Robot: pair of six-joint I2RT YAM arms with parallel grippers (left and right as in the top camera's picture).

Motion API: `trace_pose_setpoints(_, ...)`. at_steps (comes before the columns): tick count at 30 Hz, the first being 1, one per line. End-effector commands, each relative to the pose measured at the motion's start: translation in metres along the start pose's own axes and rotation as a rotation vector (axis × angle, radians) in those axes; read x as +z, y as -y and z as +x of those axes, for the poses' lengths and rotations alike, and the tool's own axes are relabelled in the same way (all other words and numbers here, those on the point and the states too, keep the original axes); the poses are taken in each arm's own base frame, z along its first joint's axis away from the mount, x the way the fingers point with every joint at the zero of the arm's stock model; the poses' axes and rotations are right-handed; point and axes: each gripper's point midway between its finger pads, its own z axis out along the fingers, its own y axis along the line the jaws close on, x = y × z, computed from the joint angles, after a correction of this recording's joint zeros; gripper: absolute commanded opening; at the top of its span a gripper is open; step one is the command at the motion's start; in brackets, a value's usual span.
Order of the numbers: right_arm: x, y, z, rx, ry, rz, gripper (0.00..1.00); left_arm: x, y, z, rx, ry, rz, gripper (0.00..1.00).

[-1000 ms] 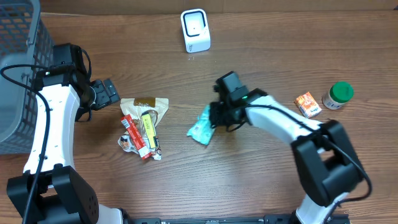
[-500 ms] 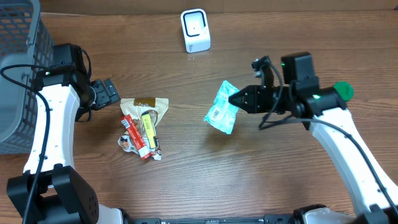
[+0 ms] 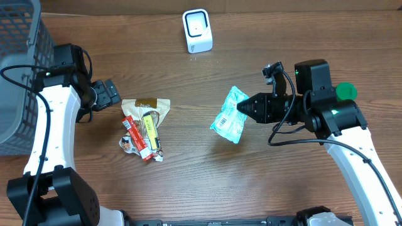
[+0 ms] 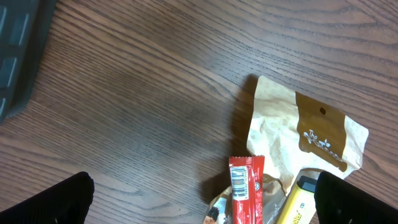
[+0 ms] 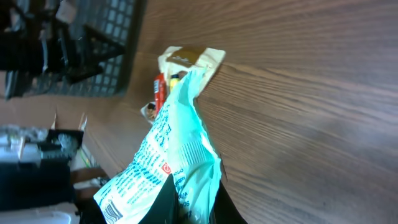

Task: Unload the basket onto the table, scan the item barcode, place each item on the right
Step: 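Lift the mint-green packet and rotate it with the right gripper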

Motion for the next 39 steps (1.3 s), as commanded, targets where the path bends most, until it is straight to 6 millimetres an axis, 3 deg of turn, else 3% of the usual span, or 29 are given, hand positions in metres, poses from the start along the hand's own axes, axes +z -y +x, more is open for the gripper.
trace_pose_setpoints(1,-0.007,-0.003,-0.008,0.075,0.048,0.047,0.04,-0.006,0.003,-0.006,0.019,0.02,0.01,1.0)
trace_pose_setpoints(5,-0.006,0.006,-0.009,0.124,0.067,0.108,0.04,-0.006,0.003,-0.006,0.019,0.02,0.01,1.0)
trace_pose_setpoints(28,-0.006,0.007,-0.008,0.121,0.065,0.117,0.04,-0.006,0.003,-0.006,0.019,0.021,0.01,1.0)
trace_pose_setpoints(39,-0.006,-0.003,-0.018,0.086,0.093,0.07,0.04,-0.006,0.003,-0.006,0.019,0.02,0.01,1.0)
